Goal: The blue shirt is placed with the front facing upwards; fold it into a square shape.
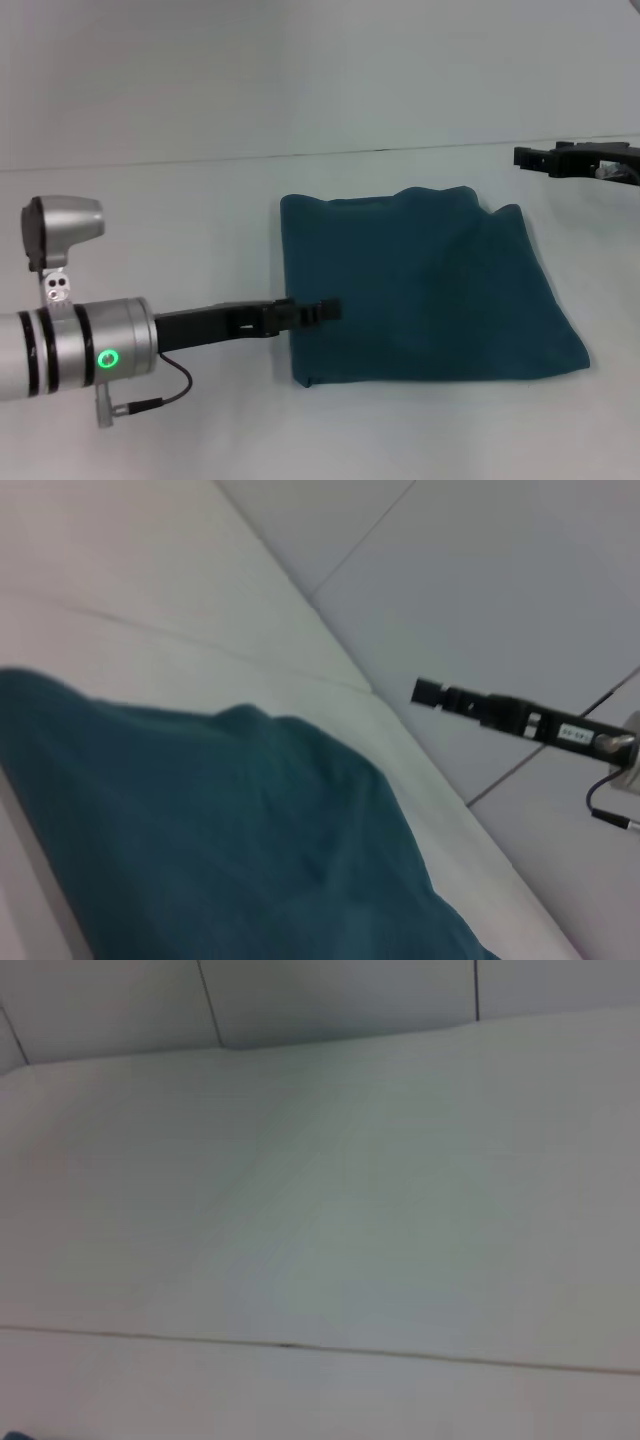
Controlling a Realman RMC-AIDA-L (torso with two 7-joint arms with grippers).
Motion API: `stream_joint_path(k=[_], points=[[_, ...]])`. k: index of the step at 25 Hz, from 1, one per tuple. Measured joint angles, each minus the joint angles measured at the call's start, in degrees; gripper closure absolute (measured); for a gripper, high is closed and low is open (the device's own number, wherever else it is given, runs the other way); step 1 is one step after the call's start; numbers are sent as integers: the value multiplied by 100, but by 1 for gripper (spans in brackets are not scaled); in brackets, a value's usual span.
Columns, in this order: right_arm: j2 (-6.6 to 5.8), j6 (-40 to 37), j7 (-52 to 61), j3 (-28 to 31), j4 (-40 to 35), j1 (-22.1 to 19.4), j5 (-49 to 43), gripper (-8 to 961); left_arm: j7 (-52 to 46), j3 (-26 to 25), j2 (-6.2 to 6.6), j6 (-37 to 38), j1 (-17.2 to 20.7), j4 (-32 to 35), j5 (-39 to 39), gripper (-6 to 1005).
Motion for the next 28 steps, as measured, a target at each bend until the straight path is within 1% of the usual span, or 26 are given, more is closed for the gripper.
stream_joint_path(k=[4, 9, 12, 17, 23, 28], points=[[-22, -114, 12, 17, -89, -22, -1, 252, -474, 89, 9, -17, -47, -41, 108, 71], [-34, -133, -6, 20, -112, -46, -2, 254, -965, 95, 19, -19, -102, -5, 497, 71], [-43, -160, -8, 24, -119, -53, -8, 255, -1074, 120, 21, -1, -169, -27, 648, 71], [-49, -244, -8, 24, -123, -56, -4, 257, -1260, 395, 3, -126, -273, -45, 868, 72], [-46, -276, -13, 24, -134, -74, -8, 260, -1283, 351, 18, -214, -264, -47, 908, 72], [-41, -283, -13, 25, -136, -101, -10, 261, -1342, 286, 33, -316, -227, -9, 1151, 72]])
